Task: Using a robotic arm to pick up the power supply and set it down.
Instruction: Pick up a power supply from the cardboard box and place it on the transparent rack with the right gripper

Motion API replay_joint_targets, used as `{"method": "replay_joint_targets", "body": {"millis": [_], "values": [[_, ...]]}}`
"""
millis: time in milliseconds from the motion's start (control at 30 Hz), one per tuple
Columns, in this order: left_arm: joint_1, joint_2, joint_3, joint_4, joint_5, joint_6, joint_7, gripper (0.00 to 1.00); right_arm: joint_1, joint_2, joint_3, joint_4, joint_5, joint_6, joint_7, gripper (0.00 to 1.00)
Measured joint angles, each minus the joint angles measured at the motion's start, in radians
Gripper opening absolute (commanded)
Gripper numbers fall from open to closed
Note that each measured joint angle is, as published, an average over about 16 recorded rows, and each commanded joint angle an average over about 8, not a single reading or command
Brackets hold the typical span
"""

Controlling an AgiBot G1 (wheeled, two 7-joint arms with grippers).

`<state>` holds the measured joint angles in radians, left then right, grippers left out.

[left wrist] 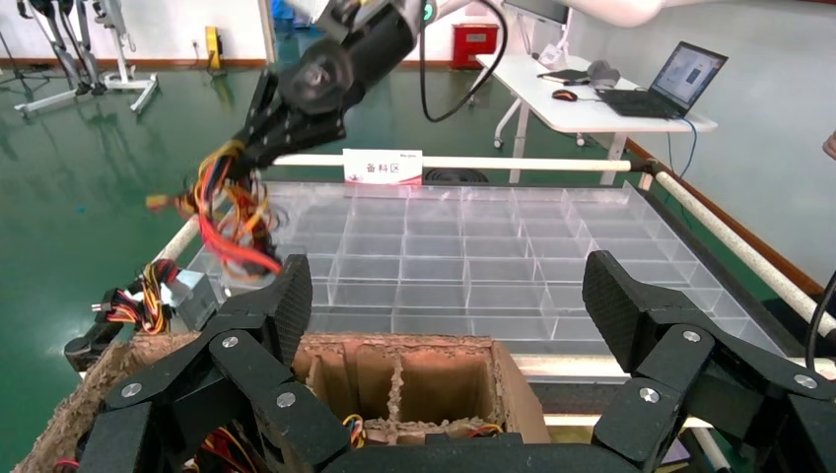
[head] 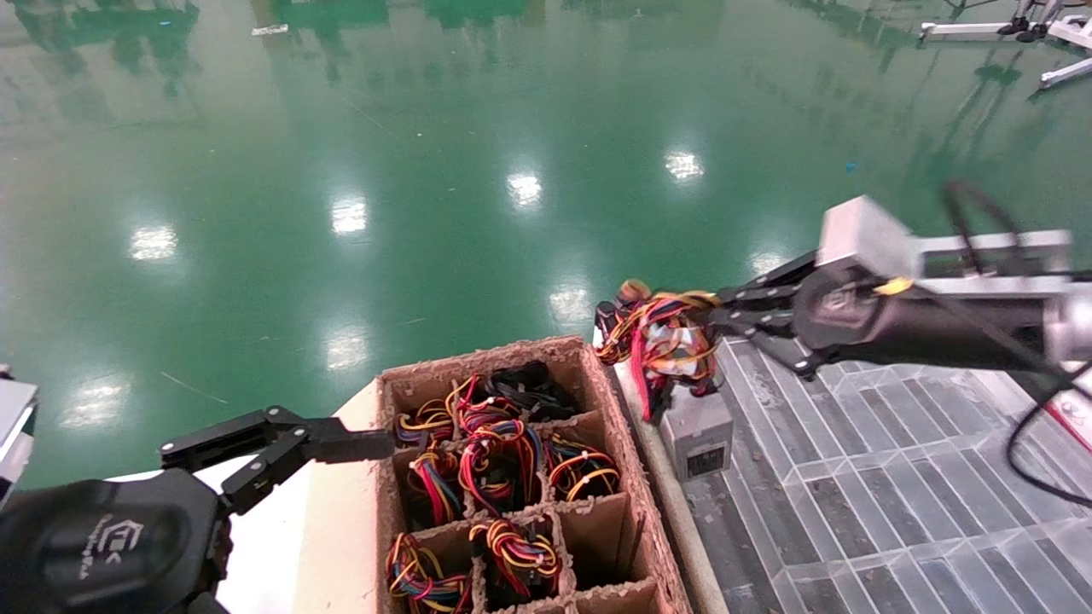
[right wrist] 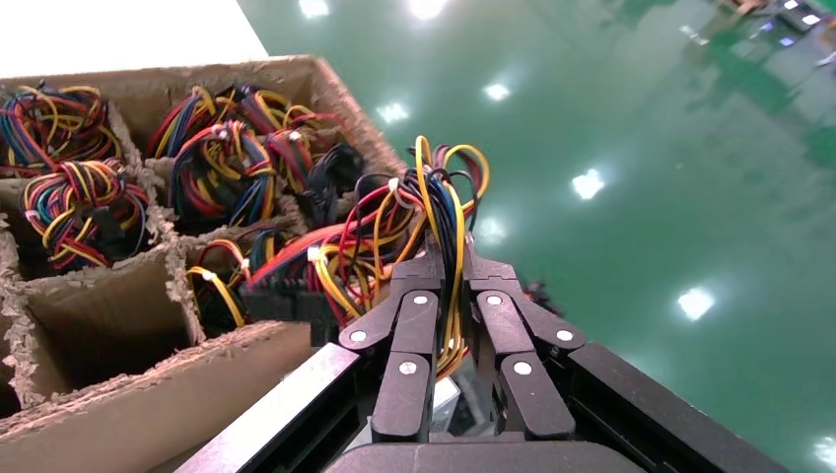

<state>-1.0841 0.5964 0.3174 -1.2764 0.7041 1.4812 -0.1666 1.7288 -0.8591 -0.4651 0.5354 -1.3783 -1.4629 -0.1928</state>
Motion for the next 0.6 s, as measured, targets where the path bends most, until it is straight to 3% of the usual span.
{"method": "replay_joint_targets", "body": {"millis": [600], "values": [[0.0, 0.0, 0.001, 0.0, 0.0, 0.0, 0.0, 1.0, 0.039, -0.116, -0.008, -0.353, -0.015, 0.068, -0.19, 0.0]]}}
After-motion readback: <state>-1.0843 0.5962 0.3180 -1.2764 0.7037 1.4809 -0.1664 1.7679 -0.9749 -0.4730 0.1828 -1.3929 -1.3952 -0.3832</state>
